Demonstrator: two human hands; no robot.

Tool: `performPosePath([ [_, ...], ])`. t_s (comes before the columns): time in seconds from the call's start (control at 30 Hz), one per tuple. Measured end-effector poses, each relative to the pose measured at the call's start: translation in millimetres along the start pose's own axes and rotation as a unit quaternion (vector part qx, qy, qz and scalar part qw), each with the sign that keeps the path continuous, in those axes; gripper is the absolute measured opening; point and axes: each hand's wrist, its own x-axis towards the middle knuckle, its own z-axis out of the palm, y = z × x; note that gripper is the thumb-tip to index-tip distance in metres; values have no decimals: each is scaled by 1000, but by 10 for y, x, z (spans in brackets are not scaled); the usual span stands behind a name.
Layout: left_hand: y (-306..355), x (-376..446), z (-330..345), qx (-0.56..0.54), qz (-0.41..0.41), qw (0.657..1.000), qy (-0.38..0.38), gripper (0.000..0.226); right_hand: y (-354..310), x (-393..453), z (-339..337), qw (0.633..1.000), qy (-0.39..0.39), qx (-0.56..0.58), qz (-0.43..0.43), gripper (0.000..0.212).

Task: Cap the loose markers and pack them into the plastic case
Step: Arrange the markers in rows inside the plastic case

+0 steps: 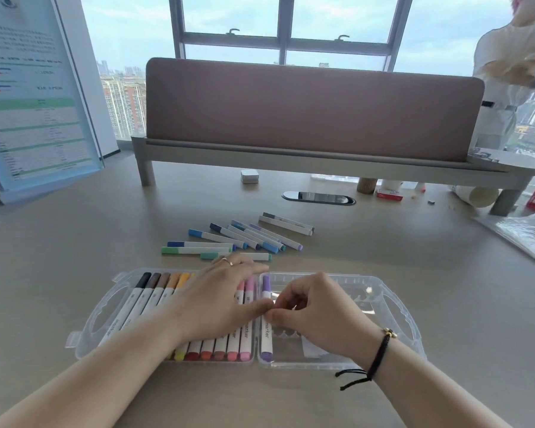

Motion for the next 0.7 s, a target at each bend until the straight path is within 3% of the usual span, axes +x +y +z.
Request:
performPosePath([
  [0.3,-33,18,-27,44,-53,994,-82,85,-15,5,1,1000,-6,-5,14,19],
  [0.7,22,10,-56,55,-67,991,-106,77,-33,35,4,999,-13,-9,33,24],
])
